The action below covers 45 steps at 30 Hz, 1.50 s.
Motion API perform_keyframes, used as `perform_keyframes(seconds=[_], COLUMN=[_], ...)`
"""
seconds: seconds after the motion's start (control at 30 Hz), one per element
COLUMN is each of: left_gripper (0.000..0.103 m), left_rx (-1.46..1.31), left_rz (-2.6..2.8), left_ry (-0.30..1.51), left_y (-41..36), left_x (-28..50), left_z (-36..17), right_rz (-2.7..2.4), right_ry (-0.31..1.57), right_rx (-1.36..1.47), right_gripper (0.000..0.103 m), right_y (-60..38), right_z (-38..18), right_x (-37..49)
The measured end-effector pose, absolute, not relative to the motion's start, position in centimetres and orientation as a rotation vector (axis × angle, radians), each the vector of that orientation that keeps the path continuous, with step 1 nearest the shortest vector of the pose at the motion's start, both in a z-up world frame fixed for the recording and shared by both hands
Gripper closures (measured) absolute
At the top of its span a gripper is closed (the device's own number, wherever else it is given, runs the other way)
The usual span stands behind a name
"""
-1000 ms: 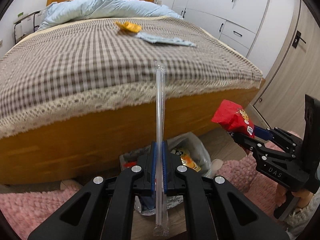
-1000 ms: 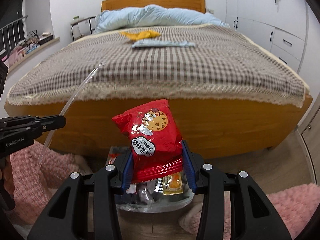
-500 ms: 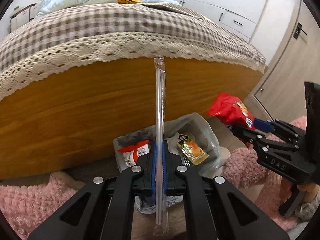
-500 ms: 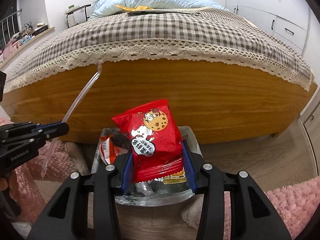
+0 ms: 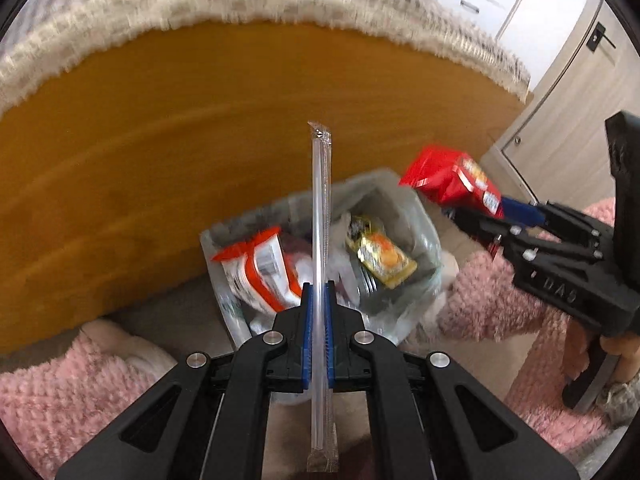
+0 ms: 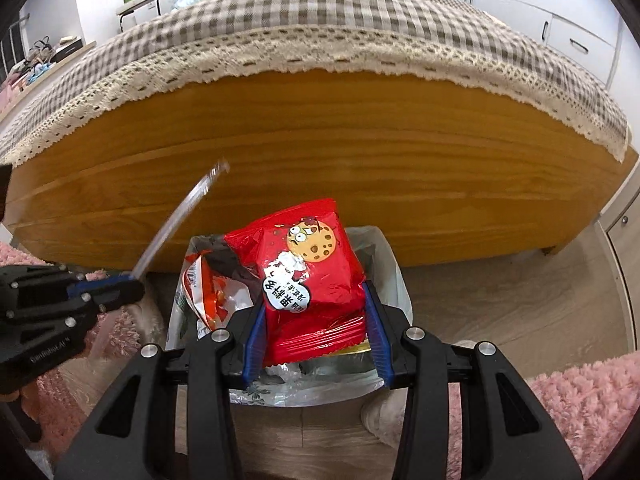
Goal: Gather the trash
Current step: 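Open the left tool over the bin releasing the clear straw, then open the right tool over the bin releasing the red cookie bag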
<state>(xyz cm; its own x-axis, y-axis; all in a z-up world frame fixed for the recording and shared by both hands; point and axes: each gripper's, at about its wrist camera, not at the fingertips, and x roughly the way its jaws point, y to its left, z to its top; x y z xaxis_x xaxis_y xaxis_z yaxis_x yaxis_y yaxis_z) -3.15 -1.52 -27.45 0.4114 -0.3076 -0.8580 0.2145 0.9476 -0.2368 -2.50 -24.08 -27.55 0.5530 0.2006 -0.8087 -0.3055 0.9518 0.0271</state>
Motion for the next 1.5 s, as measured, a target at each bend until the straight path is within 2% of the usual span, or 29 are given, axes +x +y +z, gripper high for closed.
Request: perform_keyframes(seconds=[0.4,0.63,0.7,0.77,0.87,0.93,1.1,1.23,1.5], left_gripper=[0.1,0.1,0.091,0.061,0.052,0.04,0.028,0.009,0.008], left_rx=[0.134,0.058,0.041,0.044,0.053,0.036,-0.009,-0.076,-0.131], left_rz=[-0.412,-0.391,-0.401,-0.396,-0.389,-0.374,-0.327,-0.281,-0.187], left_ry=[1.24,1.249,1.248,1.224,1.181,1.166,1.14,1.107,1.164], left_y=[-7.9,-7.8,-7.8,-7.7,-7.7,-7.4,-6.7,-5.2,-3.1], left_x=[0.6,3.1,3.0,2.8,2.6,2.6,2.7,2.2,2.7], left_z=[-31.6,-33.4,-33.2,-32.6,-31.9,-31.4,-29.9,-28.2,-29.3], right_rz=[0.175,0.137,0.136,0.135,0.135,0.14,0.157,0.157,0.186], right_ry=[1.016,1.081,1.094,1.111,1.121,1.122,1.125,1.115,1.118], right_rx=[-0.03,-0.018,-0.01,0.004,0.01,0.005,-0.017,-0.022,-0.071], right_gripper=[0.06,0.06,0.06,0.06,0.06,0.06,0.06,0.06,0.06], right_y=[-27.0,-27.1,-27.4,-27.7,-27.3,-26.9,-26.2,-26.1,-24.1], right_z=[-30.3,-32.4,-32.8,-33.3,-33.4,-33.3,-33.1,-33.1,-33.4], right_x=[0.2,1.2,1.3,1.5,1.5,1.5,1.1,1.1,1.1])
